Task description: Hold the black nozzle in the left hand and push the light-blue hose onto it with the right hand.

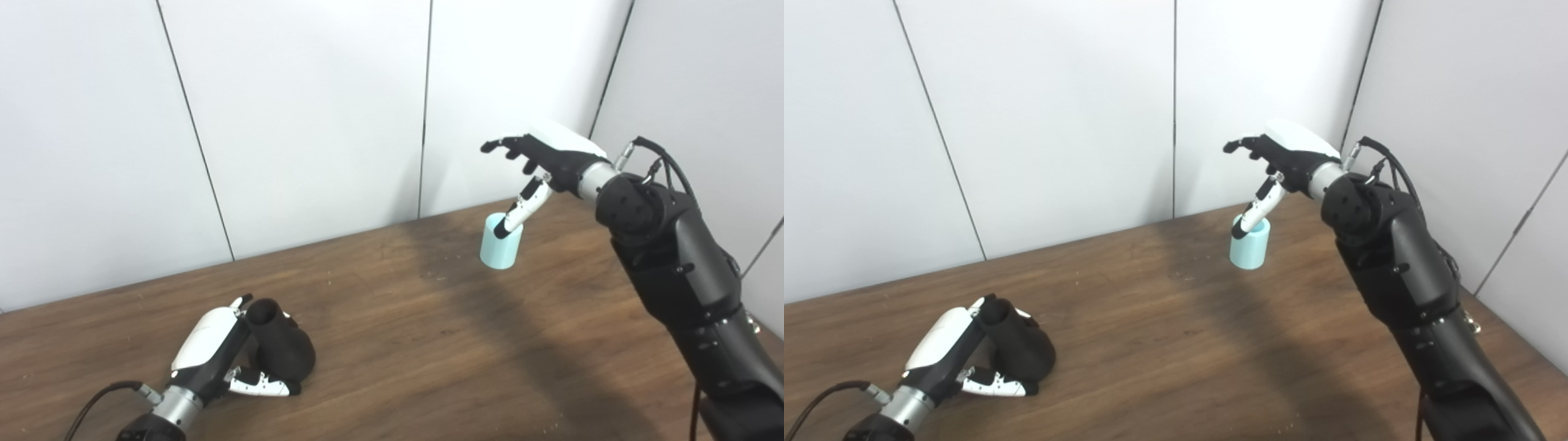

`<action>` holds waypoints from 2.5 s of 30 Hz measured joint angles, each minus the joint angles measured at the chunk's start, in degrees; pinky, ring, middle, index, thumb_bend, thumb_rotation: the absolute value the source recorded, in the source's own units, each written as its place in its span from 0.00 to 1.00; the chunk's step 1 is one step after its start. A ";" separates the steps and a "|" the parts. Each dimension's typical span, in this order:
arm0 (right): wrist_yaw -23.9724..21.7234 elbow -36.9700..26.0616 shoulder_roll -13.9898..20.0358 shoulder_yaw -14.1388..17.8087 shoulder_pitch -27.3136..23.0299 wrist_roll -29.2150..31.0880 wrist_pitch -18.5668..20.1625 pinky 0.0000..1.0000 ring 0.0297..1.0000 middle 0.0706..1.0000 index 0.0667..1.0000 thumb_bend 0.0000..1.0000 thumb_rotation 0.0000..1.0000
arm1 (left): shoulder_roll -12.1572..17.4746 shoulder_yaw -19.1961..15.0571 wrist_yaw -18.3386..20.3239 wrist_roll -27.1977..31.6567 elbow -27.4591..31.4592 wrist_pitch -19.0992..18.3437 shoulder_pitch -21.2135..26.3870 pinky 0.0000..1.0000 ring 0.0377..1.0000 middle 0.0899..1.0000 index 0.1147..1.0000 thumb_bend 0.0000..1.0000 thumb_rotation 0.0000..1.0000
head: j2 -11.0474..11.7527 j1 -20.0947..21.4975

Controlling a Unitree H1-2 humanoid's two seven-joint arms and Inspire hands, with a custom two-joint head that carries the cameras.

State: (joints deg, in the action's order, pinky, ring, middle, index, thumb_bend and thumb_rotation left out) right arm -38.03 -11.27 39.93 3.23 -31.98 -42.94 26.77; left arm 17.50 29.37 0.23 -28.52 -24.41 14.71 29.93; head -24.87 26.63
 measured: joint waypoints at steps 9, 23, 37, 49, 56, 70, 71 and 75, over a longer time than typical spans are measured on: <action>-0.20 12.67 1.49 -5.39 -4.25 -1.31 -0.03 0.71 0.90 0.97 0.87 0.98 0.22 | 0.13 0.25 0.01 0.19 -0.40 0.07 0.28 1.00 0.60 0.43 0.42 0.53 0.00 | 0.00 0.00; 3.33 24.46 1.39 -11.66 -6.48 -1.14 -0.38 0.73 0.92 0.98 0.88 0.96 0.20 | 0.38 0.47 0.01 0.19 -0.32 0.06 0.31 1.00 0.60 0.44 0.42 0.52 0.00 | -0.52 -1.31; 10.93 33.48 -1.44 -12.65 -7.36 0.90 -0.41 0.79 0.93 0.94 0.86 0.94 0.16 | 0.58 0.40 0.02 0.20 0.46 -0.08 -0.15 1.00 0.61 0.44 0.42 0.52 0.00 | -1.05 -2.20; 18.40 37.16 -2.38 -14.13 -6.88 2.30 -2.67 0.75 0.87 0.88 0.83 0.93 0.15 | 0.86 0.32 0.02 0.50 1.12 -0.14 -0.59 1.00 0.61 0.44 0.41 0.52 0.00 | -1.93 -3.16; 19.51 38.12 -3.64 -14.49 -6.82 4.62 -4.54 0.67 0.76 0.80 0.80 0.91 0.11 | 1.03 0.39 0.23 0.50 2.73 -1.56 -1.26 1.00 0.61 0.44 0.41 0.52 0.00 | -2.20 -3.34; 19.59 38.31 -2.82 -14.89 -6.42 7.21 -4.68 0.56 0.63 0.70 0.68 0.80 0.01 | 1.09 0.49 0.23 0.48 2.99 -1.98 -1.40 1.00 0.60 0.44 0.41 0.52 0.00 | -3.43 -3.69; 19.59 38.25 -2.83 -14.89 -6.34 7.28 -4.64 0.54 0.61 0.68 0.68 0.80 0.00 | 1.09 0.49 0.23 0.48 2.99 -1.97 -1.40 1.00 0.60 0.45 0.41 0.52 0.00 | -3.43 -3.69; 19.66 38.09 -2.83 -15.01 -6.19 7.13 -4.26 0.45 0.48 0.46 0.48 0.55 0.00 | 1.10 0.49 0.23 0.48 3.00 -1.97 -1.40 1.00 0.60 0.45 0.41 0.52 0.00 | -3.87 -3.60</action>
State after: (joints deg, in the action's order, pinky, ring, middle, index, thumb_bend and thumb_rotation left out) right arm -18.37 26.82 37.11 -11.78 -38.17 -35.82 22.51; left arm 18.60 29.86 0.46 -28.04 -21.41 12.74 28.53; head -28.74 23.03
